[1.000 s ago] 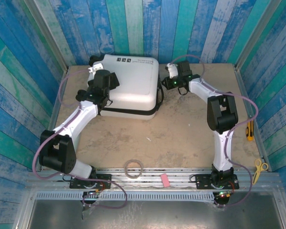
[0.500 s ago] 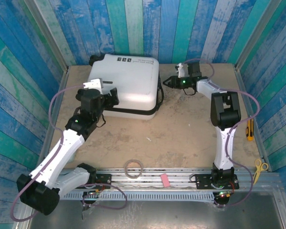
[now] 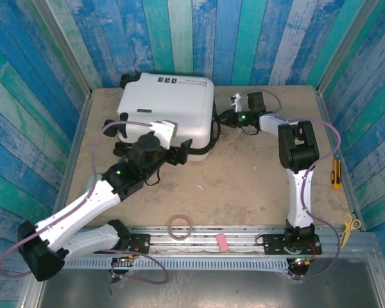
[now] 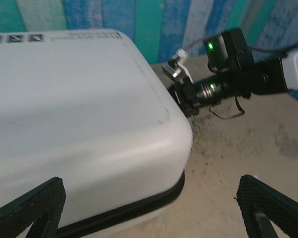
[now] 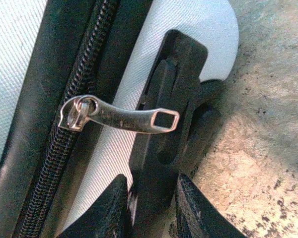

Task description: Pack the luggage

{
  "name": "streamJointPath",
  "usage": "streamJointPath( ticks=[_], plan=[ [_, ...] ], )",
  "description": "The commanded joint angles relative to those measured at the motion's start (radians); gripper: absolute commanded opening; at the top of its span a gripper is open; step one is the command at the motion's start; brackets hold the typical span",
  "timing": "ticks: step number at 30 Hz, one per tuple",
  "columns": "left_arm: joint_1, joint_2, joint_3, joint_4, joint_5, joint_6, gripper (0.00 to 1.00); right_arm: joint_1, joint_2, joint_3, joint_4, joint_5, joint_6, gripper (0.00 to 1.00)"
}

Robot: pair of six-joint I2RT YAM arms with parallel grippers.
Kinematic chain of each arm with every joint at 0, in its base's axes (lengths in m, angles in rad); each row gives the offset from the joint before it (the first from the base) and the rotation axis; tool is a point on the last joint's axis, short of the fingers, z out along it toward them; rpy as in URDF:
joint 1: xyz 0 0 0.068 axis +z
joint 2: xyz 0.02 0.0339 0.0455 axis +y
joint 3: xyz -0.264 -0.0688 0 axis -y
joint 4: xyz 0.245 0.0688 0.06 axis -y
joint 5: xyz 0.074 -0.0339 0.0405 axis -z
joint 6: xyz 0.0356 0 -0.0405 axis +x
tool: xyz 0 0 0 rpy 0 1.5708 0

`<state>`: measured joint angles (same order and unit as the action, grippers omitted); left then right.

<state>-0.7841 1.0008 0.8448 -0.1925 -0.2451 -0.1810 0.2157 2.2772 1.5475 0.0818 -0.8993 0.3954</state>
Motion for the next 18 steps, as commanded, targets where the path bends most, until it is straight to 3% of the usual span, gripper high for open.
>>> streamJointPath(
  ticks=[1, 4, 5, 7, 8, 12, 18],
  plan=[
    [-0.043, 0.054, 0.02, 0.009, -0.072, 0.053, 0.92, 0.034, -0.014, -0.081, 0.029, -0.033, 0.008, 0.33],
    [-0.057, 0.073, 0.012, 0.018, -0.103, 0.046, 0.92, 0.051, -0.015, -0.105, 0.019, -0.033, -0.014, 0.36],
    [-0.057, 0.076, 0.01, 0.019, -0.115, 0.042, 0.92, 0.055, -0.017, -0.112, 0.018, -0.033, -0.017, 0.31],
    [-0.058, 0.084, 0.008, 0.009, -0.146, 0.033, 0.91, 0.062, -0.033, -0.141, 0.018, -0.013, -0.014, 0.07],
    [-0.058, 0.087, 0.01, 0.003, -0.156, 0.032, 0.91, 0.067, -0.045, -0.16, 0.022, 0.005, -0.012, 0.02],
    [-0.058, 0.114, 0.023, -0.034, -0.202, 0.027, 0.9, 0.105, -0.149, -0.312, 0.099, 0.115, 0.04, 0.0],
    [-0.06, 0.12, 0.019, -0.026, -0.176, 0.037, 0.89, 0.216, -0.31, -0.639, 0.426, 0.336, 0.311, 0.0]
  ],
)
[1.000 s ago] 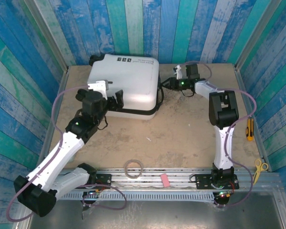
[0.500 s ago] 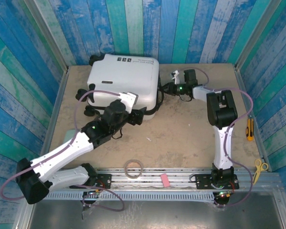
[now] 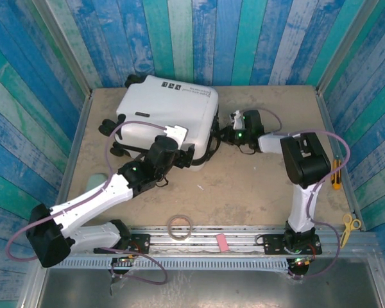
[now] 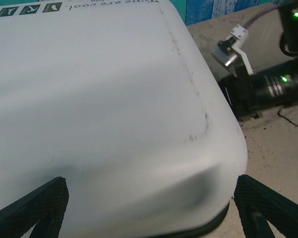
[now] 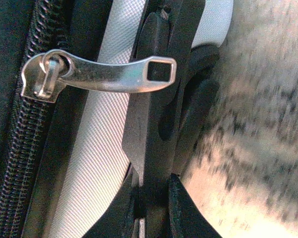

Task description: Pack the luggage

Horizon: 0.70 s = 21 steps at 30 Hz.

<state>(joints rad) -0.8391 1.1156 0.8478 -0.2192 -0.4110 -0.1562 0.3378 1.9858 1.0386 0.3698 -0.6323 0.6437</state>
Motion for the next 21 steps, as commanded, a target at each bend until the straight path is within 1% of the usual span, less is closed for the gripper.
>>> streamJointPath(
  ticks=[1, 3, 5, 6, 8, 9, 11, 12, 14, 16, 18, 21],
  plan=[
    [-0.006, -0.002, 0.012, 0.007, -0.006, 0.015, 0.89, 0.119, -0.034, -0.163, 0.172, 0.106, 0.097, 0.0],
    [-0.006, -0.027, 0.002, 0.013, 0.001, 0.024, 0.89, 0.187, -0.058, -0.221, 0.249, 0.191, 0.171, 0.0],
    [-0.014, -0.06, -0.002, 0.01, -0.002, 0.037, 0.89, 0.25, -0.066, -0.241, 0.291, 0.244, 0.219, 0.0],
    [-0.017, -0.08, -0.001, 0.002, -0.008, 0.041, 0.89, 0.291, -0.071, -0.24, 0.294, 0.27, 0.233, 0.0],
    [-0.023, -0.121, 0.003, -0.024, -0.018, 0.049, 0.88, 0.339, -0.08, -0.231, 0.29, 0.301, 0.24, 0.01],
    [-0.029, -0.143, 0.009, -0.038, -0.02, 0.054, 0.88, 0.359, -0.088, -0.226, 0.278, 0.308, 0.236, 0.06],
    [-0.043, -0.174, 0.025, -0.077, -0.023, 0.065, 0.86, 0.377, -0.107, -0.222, 0.248, 0.302, 0.219, 0.29],
    [-0.059, -0.183, 0.041, -0.098, -0.033, 0.07, 0.85, 0.38, -0.128, -0.228, 0.223, 0.294, 0.2, 0.36],
    [-0.108, -0.176, 0.076, -0.149, -0.057, 0.08, 0.84, 0.373, -0.193, -0.255, 0.147, 0.298, 0.15, 0.47],
    [-0.192, -0.131, 0.122, -0.198, -0.111, 0.083, 0.83, 0.36, -0.282, -0.276, 0.022, 0.321, 0.05, 0.51],
    [-0.265, -0.052, 0.167, -0.247, -0.161, 0.078, 0.83, 0.337, -0.374, -0.285, -0.123, 0.345, -0.075, 0.53],
    [-0.346, 0.1, 0.219, -0.319, -0.193, 0.05, 0.83, 0.252, -0.525, -0.332, -0.298, 0.37, -0.225, 0.54]
  ],
)
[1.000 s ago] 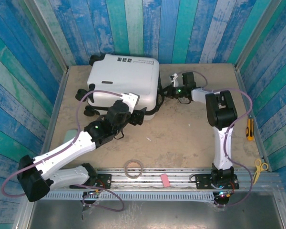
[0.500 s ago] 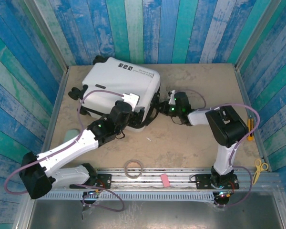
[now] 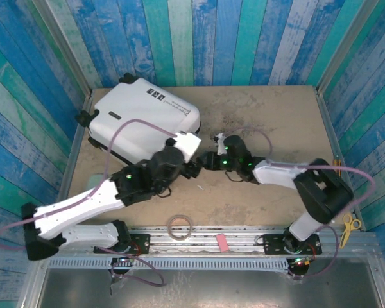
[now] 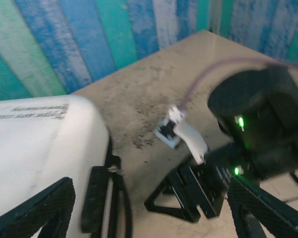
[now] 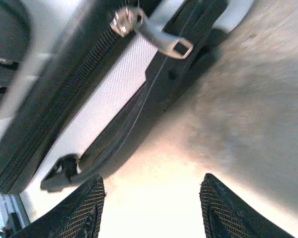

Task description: Pack the luggage

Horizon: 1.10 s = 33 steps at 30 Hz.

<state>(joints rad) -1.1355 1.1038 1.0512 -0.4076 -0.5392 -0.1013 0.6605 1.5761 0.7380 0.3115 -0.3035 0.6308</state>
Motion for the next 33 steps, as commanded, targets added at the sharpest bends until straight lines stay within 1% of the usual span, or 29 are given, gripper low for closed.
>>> streamJointPath(
  ticks=[1, 3, 5, 7, 8, 11, 14, 16, 19, 22, 24, 27, 33],
  plan=[
    [-0.062, 0.159, 0.02, -0.143, -0.066, -0.019, 0.84, -0.116, -0.162, -0.046, -0.278, 0.046, -0.246, 0.54],
    [-0.087, 0.266, 0.017, -0.155, -0.084, -0.06, 0.83, -0.201, -0.255, -0.089, -0.318, 0.046, -0.325, 0.54],
    [-0.094, 0.362, 0.017, -0.171, -0.111, -0.12, 0.83, -0.278, -0.337, -0.125, -0.329, 0.035, -0.384, 0.54],
    [-0.093, 0.464, 0.037, -0.208, -0.148, -0.179, 0.84, -0.327, -0.39, -0.152, -0.334, 0.047, -0.42, 0.55],
    [-0.088, 0.526, 0.068, -0.254, -0.164, -0.206, 0.84, -0.348, -0.407, -0.158, -0.337, 0.046, -0.44, 0.56],
    [-0.056, 0.696, 0.182, -0.404, -0.204, -0.272, 0.85, -0.386, -0.413, -0.151, -0.355, 0.026, -0.484, 0.56],
    [-0.018, 0.773, 0.227, -0.462, -0.219, -0.316, 0.84, -0.409, -0.373, -0.13, -0.362, -0.022, -0.497, 0.57],
    [0.006, 0.76, 0.202, -0.44, -0.204, -0.33, 0.84, -0.416, -0.334, -0.113, -0.364, -0.058, -0.497, 0.57],
    [0.04, 0.682, 0.105, -0.345, -0.173, -0.328, 0.83, -0.421, -0.277, -0.089, -0.364, -0.095, -0.495, 0.57],
    [0.1, 0.586, -0.002, -0.231, -0.094, -0.301, 0.81, -0.421, -0.227, -0.064, -0.352, -0.13, -0.489, 0.57],
    [0.143, 0.539, -0.049, -0.187, -0.053, -0.281, 0.8, -0.421, -0.197, -0.045, -0.347, -0.153, -0.488, 0.57],
    [0.191, 0.5, -0.085, -0.152, -0.019, -0.255, 0.78, -0.421, -0.163, -0.02, -0.345, -0.171, -0.49, 0.57],
    [0.194, 0.447, -0.104, -0.124, -0.019, -0.208, 0.76, -0.422, -0.132, 0.009, -0.348, -0.181, -0.508, 0.57]
  ],
)
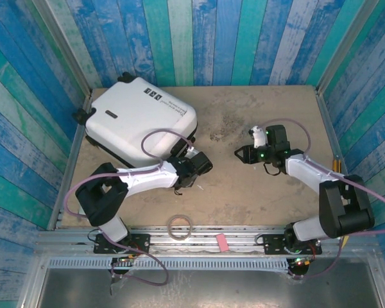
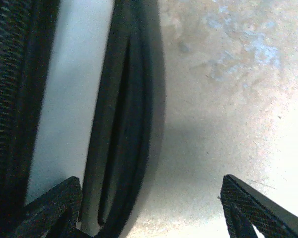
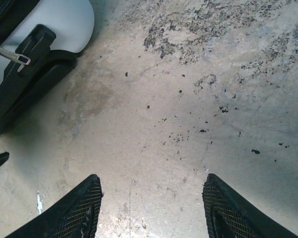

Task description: Pack the luggage

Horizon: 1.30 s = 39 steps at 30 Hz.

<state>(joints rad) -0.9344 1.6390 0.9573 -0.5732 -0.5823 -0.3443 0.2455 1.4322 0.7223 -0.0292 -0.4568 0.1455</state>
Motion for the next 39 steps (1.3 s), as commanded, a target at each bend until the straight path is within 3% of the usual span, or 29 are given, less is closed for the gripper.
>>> streamJointPath(
  ticks=[1, 4, 6, 10, 14, 16, 19, 24, 29, 36, 39],
  plan=[
    [-0.007, -0.099, -0.019, 0.047, 0.017, 0.042, 0.76, -0.007, 0.016, 0.028, -0.005, -0.032, -0.022, 0.57],
    [-0.007, -0.138, -0.066, 0.086, 0.03, 0.112, 0.74, -0.007, 0.031, 0.037, 0.005, -0.051, -0.017, 0.57],
    [0.034, -0.164, -0.114, 0.129, 0.098, 0.162, 0.74, -0.008, 0.038, 0.039, 0.026, -0.06, -0.012, 0.57],
    [0.092, -0.181, -0.198, 0.193, 0.186, 0.17, 0.74, -0.008, 0.05, 0.036, 0.113, -0.086, -0.021, 0.56],
    [0.141, -0.151, -0.177, 0.18, 0.234, 0.173, 0.7, -0.007, 0.059, 0.033, 0.202, -0.12, -0.037, 0.56],
    [0.152, -0.117, -0.162, 0.175, 0.251, 0.181, 0.63, -0.008, 0.062, 0.042, 0.22, -0.126, -0.046, 0.55],
    [0.16, -0.058, -0.13, 0.161, 0.253, 0.193, 0.29, -0.008, 0.074, 0.045, 0.256, -0.136, -0.062, 0.55],
    [0.161, -0.022, -0.105, 0.166, 0.274, 0.226, 0.24, -0.007, 0.106, 0.01, 0.399, -0.16, -0.074, 0.56],
    [0.161, -0.042, -0.114, 0.177, 0.308, 0.248, 0.0, 0.011, 0.168, -0.052, 0.647, -0.224, -0.076, 0.56],
    [0.153, -0.226, -0.214, 0.21, 0.354, 0.24, 0.0, 0.109, 0.335, 0.019, 0.775, -0.334, -0.093, 0.56],
    [0.094, -0.325, -0.244, 0.213, 0.342, 0.206, 0.0, 0.128, 0.329, 0.006, 0.788, -0.366, -0.103, 0.56]
  ],
)
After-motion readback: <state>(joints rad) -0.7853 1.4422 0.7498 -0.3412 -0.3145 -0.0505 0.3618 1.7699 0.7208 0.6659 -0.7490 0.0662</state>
